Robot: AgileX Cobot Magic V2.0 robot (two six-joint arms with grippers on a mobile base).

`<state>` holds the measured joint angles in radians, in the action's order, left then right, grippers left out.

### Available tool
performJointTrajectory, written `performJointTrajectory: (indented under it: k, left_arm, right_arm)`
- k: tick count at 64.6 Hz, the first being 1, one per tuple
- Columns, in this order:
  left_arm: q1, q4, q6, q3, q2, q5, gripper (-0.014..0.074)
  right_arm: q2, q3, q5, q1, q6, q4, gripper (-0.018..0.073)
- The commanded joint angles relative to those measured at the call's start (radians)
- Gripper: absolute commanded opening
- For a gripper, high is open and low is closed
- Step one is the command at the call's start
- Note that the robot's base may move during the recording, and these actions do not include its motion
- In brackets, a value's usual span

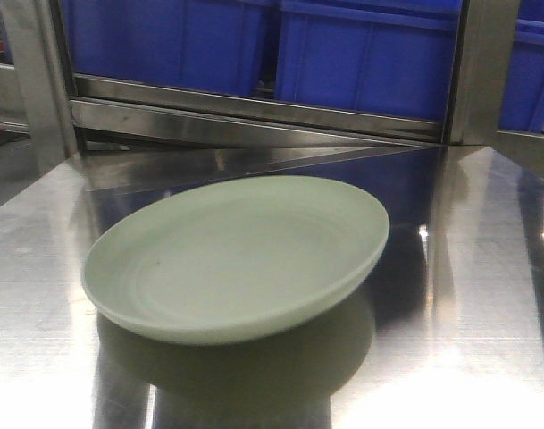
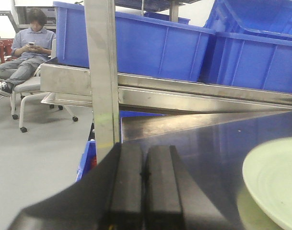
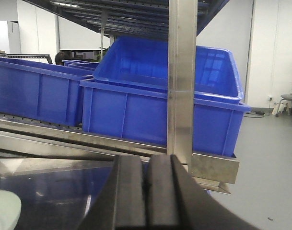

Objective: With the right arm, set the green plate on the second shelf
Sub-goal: 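Move the right gripper toward the rim of the pale green plate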

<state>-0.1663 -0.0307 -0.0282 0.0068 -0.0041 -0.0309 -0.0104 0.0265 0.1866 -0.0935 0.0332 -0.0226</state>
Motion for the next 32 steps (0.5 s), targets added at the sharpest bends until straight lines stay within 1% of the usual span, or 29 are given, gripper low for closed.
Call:
performJointTrajectory:
  k: [1, 16, 20, 26, 31, 32]
  left_arm:
    - [-0.005, -0.003, 0.002, 0.040, -0.017, 0.090, 0.0130]
    - [-0.005, -0.003, 0.002, 0.040, -0.017, 0.090, 0.0130]
    - [-0.005, -0.003, 0.002, 0.040, -0.017, 0.090, 0.0130]
    - [-0.005, -0.003, 0.002, 0.040, -0.017, 0.090, 0.0130]
    - [-0.005, -0.003, 0.002, 0.040, -0.017, 0.090, 0.0130]
    - [-0.005, -0.003, 0.002, 0.040, -0.017, 0.090, 0.0130]
  right_arm:
    - [-0.019, -0.017, 0.083, 0.000, -0.008, 0.008, 0.0047]
    - [-0.019, -0.017, 0.083, 0.000, -0.008, 0.008, 0.0047]
    - [-0.019, -0.017, 0.110, 0.000, -0.008, 0.008, 0.0047]
    - [-0.019, -0.017, 0.229, 0.000, -0.008, 0.008, 0.0047]
    - [-0.019, -0.017, 0.397, 0.000, 0.014, 0.006, 0.0047]
    - [-0.019, -0.017, 0.470, 0.000, 0.032, 0.006, 0.0047]
